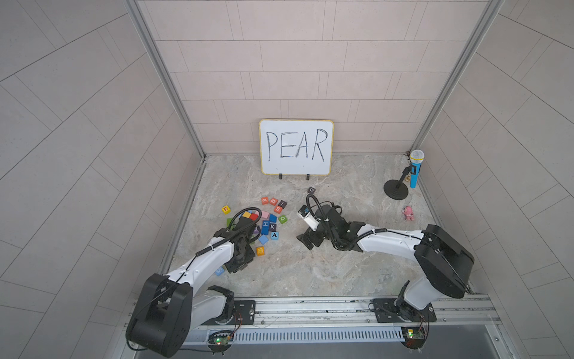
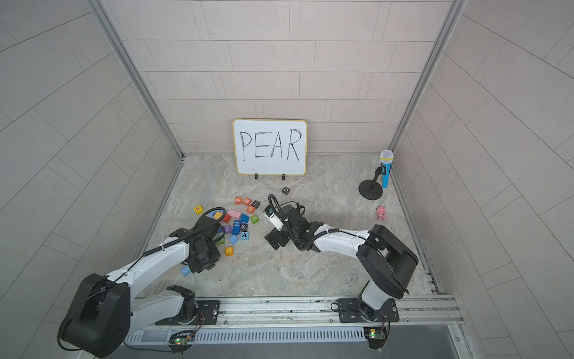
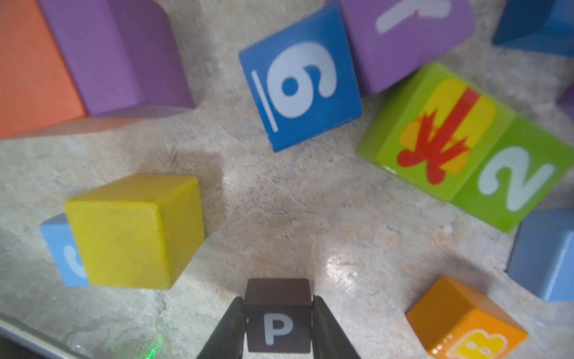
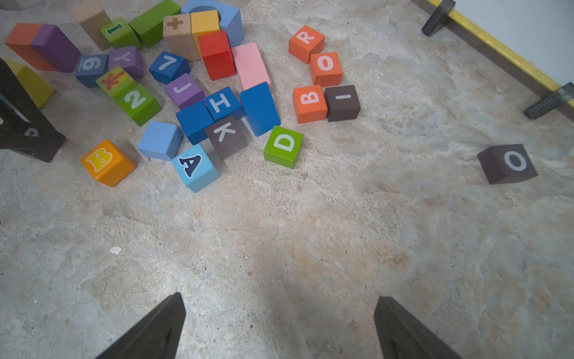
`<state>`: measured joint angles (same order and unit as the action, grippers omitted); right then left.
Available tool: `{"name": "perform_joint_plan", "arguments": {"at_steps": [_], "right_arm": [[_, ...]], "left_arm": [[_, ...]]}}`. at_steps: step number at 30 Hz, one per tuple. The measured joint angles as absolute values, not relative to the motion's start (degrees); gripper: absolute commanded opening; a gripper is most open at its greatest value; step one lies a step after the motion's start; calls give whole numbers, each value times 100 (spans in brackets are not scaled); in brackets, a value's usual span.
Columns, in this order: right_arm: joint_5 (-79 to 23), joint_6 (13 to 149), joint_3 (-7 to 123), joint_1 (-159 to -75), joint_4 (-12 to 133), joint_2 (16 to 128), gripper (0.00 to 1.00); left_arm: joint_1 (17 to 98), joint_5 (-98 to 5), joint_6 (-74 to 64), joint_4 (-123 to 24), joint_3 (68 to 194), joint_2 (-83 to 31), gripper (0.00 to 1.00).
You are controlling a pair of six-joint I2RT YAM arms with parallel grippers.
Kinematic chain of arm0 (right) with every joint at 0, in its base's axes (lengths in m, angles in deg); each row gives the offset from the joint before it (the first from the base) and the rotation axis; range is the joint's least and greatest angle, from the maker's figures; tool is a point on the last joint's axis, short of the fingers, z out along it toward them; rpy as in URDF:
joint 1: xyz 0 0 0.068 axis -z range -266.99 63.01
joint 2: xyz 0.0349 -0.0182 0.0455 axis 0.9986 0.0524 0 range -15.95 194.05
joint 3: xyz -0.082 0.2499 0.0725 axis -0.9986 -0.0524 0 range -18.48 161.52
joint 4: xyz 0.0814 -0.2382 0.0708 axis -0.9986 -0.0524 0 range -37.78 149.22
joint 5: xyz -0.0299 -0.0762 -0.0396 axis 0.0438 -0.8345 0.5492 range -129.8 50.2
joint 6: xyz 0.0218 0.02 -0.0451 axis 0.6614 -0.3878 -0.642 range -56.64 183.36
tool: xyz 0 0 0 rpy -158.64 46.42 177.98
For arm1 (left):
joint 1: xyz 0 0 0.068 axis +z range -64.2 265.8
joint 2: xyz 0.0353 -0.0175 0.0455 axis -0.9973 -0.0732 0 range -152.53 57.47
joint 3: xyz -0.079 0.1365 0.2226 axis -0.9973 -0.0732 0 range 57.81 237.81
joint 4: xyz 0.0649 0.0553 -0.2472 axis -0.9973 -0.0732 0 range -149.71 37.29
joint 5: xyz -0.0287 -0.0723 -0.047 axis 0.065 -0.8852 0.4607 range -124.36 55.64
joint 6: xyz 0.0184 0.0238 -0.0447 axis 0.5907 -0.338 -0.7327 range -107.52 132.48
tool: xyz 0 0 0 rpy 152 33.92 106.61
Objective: Spell the uppercase word “pear” with letter blocks
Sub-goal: Pick up the letter block from the center of the board.
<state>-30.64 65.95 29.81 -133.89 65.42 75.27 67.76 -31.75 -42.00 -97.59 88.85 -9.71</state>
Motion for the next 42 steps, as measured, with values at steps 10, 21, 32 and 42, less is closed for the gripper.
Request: {"name": "perform_joint_plan", "arguments": {"at_steps": [10, 21, 32, 42], "right_arm": [[-3103, 6598, 2981, -13389, 6542, 7525, 100], [-3107, 6604, 2981, -13389, 6542, 7525, 100], [-3133, 6644, 2981, -13389, 6542, 7523, 100], [-3234, 6672, 2981, -13400, 6542, 7475, 100]], "left_arm": [[6776, -3166, -4196, -9611, 8883, -990, 39], [6776, -3157, -4148, -9449, 8837, -1089, 41], [6776, -3155, -4043, -9449, 8837, -1067, 32], [6765, -3149, -3951, -9488, 8866, -831, 17]]}}
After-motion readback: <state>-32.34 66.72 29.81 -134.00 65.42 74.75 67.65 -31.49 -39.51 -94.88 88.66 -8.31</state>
